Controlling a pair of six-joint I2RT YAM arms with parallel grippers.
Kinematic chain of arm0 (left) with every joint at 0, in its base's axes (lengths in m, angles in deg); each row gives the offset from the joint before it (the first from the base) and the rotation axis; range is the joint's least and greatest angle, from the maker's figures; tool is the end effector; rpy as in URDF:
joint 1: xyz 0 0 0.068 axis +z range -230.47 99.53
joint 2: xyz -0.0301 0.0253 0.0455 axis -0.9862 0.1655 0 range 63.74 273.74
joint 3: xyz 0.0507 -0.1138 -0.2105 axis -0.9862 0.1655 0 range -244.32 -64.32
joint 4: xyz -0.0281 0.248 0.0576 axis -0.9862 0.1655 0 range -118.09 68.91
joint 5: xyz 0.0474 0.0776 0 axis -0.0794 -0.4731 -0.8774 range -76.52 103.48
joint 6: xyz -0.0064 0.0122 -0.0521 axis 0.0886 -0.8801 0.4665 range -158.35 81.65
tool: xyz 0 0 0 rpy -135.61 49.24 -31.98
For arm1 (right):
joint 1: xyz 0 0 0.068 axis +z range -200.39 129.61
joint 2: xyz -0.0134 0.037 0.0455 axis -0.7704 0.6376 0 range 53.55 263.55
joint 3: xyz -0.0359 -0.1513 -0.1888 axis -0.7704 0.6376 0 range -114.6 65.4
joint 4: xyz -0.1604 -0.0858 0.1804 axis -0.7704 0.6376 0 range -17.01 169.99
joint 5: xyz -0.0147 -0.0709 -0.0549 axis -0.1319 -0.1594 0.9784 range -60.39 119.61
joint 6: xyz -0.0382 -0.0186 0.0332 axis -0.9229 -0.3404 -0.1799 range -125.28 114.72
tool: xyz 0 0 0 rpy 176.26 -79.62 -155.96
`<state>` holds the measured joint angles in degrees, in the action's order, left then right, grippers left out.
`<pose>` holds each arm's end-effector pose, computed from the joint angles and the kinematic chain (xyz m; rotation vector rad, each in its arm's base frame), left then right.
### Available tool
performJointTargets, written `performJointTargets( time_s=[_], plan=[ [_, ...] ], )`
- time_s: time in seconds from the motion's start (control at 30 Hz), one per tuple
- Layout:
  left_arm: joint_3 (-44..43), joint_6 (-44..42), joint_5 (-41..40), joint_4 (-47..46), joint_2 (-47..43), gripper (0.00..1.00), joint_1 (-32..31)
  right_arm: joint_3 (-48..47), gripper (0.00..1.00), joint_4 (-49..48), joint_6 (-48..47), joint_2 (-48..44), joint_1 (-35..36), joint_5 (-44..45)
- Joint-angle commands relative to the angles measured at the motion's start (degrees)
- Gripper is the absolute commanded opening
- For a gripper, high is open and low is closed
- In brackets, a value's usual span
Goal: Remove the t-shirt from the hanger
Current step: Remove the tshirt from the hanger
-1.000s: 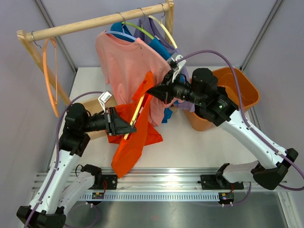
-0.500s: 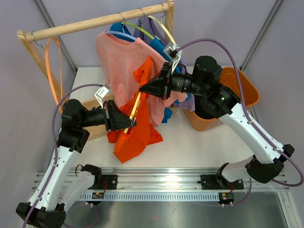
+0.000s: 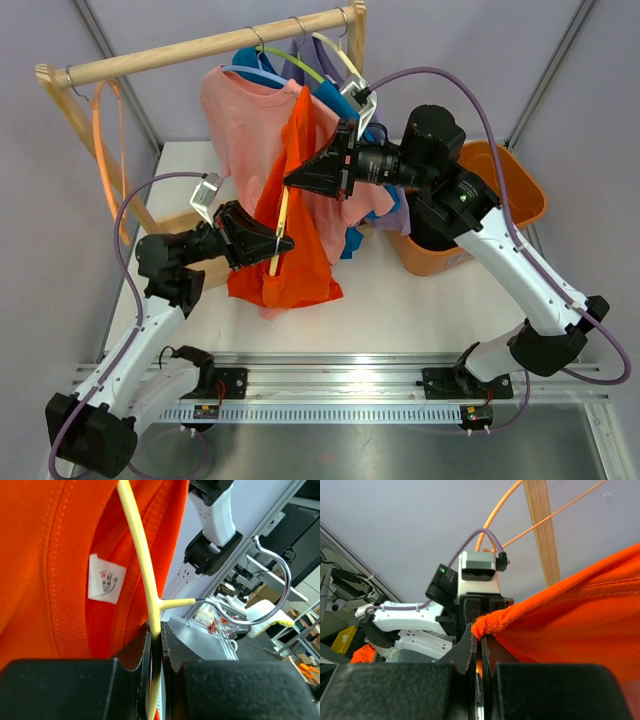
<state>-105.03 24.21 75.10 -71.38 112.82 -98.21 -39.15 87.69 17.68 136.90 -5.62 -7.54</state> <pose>0.1679 -0.0867 0.3675 0.6701 1.3484 -1.6772 0.1949 0.2237 0.5007 -0.8649 1.4093 1.3979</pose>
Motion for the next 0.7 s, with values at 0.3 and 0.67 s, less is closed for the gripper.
performJointTargets(
  time_s=[0.3,0.67],
  plan=[
    [9.5,1.3,-12.1,-34.0,5.5,0.00,-3.6,-11.2,0.00,-5.9,13.5,4.6,-1.4,-3.9],
    [11.9,-8.4,-8.3,-14.6,1.3,0.00,-4.4,-23.3,0.00,-2.3,9.0,9.5,-11.5,-1.5]
  ],
)
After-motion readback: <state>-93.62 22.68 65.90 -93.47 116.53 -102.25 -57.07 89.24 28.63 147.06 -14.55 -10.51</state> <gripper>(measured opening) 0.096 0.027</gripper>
